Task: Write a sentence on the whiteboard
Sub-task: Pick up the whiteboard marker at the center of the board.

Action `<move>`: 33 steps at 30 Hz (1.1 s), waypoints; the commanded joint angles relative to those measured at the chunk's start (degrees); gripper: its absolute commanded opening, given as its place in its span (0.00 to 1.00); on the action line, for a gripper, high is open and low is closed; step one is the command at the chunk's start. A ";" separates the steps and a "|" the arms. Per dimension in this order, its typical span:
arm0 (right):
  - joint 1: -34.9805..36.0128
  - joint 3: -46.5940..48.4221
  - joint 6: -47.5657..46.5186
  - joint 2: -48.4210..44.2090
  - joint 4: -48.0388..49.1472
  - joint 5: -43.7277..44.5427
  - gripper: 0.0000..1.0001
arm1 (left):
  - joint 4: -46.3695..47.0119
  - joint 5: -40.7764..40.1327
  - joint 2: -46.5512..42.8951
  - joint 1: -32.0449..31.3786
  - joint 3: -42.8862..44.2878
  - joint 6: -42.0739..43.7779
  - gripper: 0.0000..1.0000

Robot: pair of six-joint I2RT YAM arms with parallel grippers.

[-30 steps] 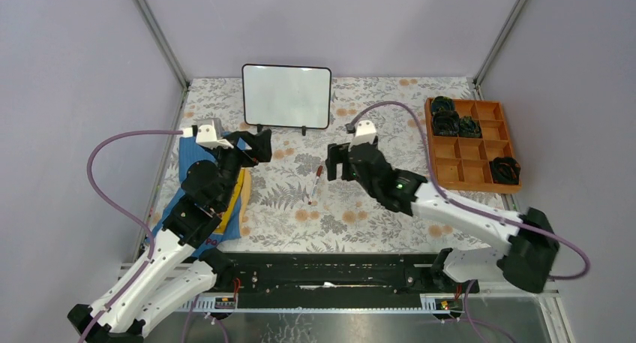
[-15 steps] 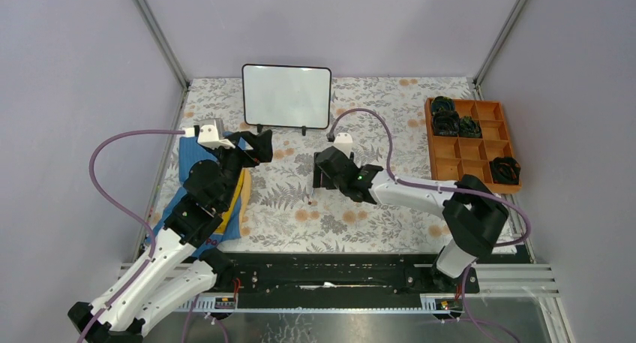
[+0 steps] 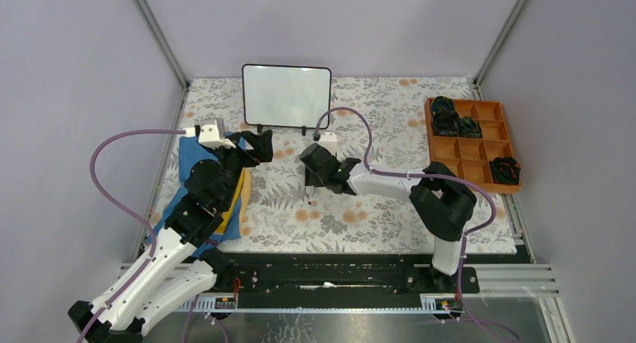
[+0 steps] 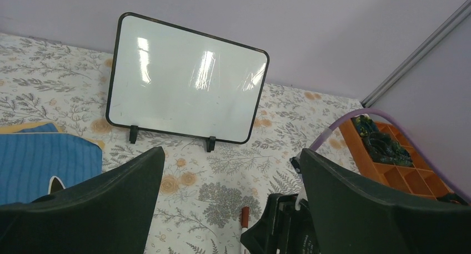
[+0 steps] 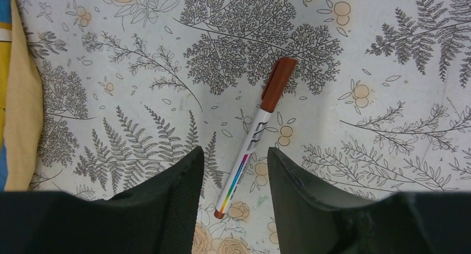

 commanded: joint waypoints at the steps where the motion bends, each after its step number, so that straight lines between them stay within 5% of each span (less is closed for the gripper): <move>1: 0.43 3.71 -0.03 2.11 -1.53 -0.10 0.51 | 1.94 -1.44 0.02 -0.56 -0.01 0.44 0.99; 33: -1.63 0.67 -1.04 7.31 -4.20 -1.91 0.37 | 1.52 -1.68 0.80 -1.05 0.16 0.20 0.99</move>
